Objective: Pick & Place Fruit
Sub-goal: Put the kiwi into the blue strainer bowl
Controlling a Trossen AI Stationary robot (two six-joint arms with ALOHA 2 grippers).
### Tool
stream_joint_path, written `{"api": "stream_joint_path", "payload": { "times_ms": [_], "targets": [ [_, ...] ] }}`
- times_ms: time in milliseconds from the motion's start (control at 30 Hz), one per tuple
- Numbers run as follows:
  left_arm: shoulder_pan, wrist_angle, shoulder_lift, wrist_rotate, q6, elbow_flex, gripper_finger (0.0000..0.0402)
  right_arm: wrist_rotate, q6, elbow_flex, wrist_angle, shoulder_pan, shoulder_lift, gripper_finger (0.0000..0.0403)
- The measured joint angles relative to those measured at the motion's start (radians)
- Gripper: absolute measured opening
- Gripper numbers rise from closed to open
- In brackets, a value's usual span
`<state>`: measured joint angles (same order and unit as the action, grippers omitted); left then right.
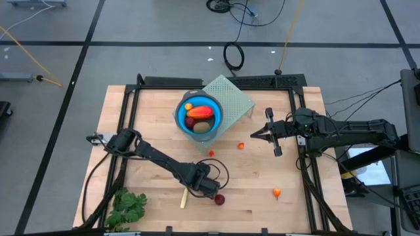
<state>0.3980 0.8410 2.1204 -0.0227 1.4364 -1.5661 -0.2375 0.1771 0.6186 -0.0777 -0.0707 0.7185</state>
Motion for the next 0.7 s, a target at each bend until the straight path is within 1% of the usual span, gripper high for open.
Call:
{"api": "stream_joint_path", "payload": {
  "times_ms": [233, 367, 433, 500, 700],
  "targets": [
    [0.000, -0.003, 0.000, -0.002, 0.010, 0.000, 0.0251, 0.000, 0.000, 0.000, 0.000, 0.000, 0.000, 0.0004],
    [0.001, -0.004, 0.000, -0.005, 0.033, 0.000, 0.0205, 0.000, 0.000, 0.000, 0.000, 0.000, 0.000, 0.0004],
    [0.001, -0.004, 0.000, -0.005, 0.061, 0.000, 0.0196, 0.000, 0.000, 0.000, 0.000, 0.000, 0.000, 0.0004],
    [0.001, -0.004, 0.000, -0.005, 0.086, 0.000, 0.0196, 0.000, 0.000, 0.000, 0.000, 0.000, 0.000, 0.0004],
    [-0.001, 0.004, -0.021, 0.015, 0.093, 0.000, 0.0217, 0.000, 0.000, 0.000, 0.000, 0.000, 0.000, 0.0004]
  ]
}}
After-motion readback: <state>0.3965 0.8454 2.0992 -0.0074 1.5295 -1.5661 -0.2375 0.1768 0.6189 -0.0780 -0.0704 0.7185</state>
